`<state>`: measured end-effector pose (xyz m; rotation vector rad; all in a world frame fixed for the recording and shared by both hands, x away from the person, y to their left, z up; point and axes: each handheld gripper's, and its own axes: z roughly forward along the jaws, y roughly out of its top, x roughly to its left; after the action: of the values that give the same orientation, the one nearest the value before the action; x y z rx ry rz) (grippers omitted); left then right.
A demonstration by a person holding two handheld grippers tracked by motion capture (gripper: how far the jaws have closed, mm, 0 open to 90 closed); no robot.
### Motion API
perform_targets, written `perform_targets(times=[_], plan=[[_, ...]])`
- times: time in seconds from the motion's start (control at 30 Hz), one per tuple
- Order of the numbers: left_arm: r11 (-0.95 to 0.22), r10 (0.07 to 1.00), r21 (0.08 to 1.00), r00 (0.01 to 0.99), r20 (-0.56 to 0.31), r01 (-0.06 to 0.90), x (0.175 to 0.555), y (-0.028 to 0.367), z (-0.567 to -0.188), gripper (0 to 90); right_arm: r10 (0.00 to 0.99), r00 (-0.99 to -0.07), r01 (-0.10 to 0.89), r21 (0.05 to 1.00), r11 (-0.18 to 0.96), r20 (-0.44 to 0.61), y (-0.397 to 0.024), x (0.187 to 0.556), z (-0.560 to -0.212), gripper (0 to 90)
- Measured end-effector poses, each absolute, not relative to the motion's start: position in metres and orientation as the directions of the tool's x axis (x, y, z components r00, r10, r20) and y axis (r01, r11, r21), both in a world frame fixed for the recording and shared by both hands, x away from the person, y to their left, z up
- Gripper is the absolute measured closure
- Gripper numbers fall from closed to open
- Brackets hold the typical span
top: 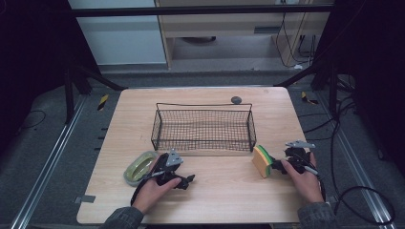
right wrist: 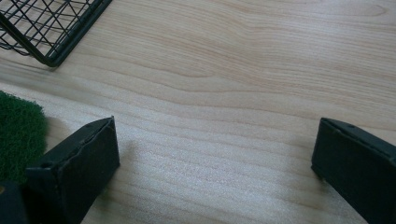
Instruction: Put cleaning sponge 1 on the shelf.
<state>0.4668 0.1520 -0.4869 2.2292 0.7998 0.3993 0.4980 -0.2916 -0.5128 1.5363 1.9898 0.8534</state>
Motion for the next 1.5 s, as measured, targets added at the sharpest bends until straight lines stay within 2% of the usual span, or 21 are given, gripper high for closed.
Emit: perform_targets(times=[0.13,0.3,0.53,0.63,0.93,1.03,1.37,1.5], plan=[[-0.594,0.632,0.698,0.769,0.098,0.399,0.463,0.155,-0.47,5.9,0.968,-0.251,0.667,0.724,0.173,0.0,-0.292,0.498,-0.513,1.1],[-0.641,0.631,0.652,0.762,0.146,0.406,0.466,0.175,-0.429,4.3,0.97,-0.245,0.667,0.726,0.17,-0.002,-0.291,0.497,-0.513,1.1],[-0.65,0.695,0.575,0.695,0.183,0.498,0.481,0.224,-0.387,5.4,0.97,-0.243,0.666,0.726,0.172,-0.007,-0.291,0.497,-0.513,1.2],[-0.639,0.718,0.542,0.677,0.164,0.546,0.486,0.239,-0.378,6.0,0.971,-0.24,0.667,0.726,0.169,-0.006,-0.291,0.496,-0.513,1.2],[-0.692,0.696,0.429,0.695,0.18,0.581,0.488,0.251,-0.384,13.3,0.971,-0.24,0.667,0.726,0.169,-0.005,-0.291,0.496,-0.513,1.2],[-0.68,0.705,0.419,0.694,0.145,0.602,0.488,0.252,-0.393,15.8,0.971,-0.24,0.666,0.726,0.169,-0.006,-0.291,0.496,-0.513,1.2],[-0.694,0.696,0.388,0.703,0.145,0.607,0.49,0.256,-0.397,17.2,0.971,-0.237,0.669,0.725,0.165,-0.002,-0.291,0.496,-0.513,1.3],[-0.665,0.717,0.422,0.685,0.132,0.616,0.49,0.262,-0.394,18.9,0.973,-0.233,0.67,0.725,0.16,0.001,-0.29,0.495,-0.513,1.3]])
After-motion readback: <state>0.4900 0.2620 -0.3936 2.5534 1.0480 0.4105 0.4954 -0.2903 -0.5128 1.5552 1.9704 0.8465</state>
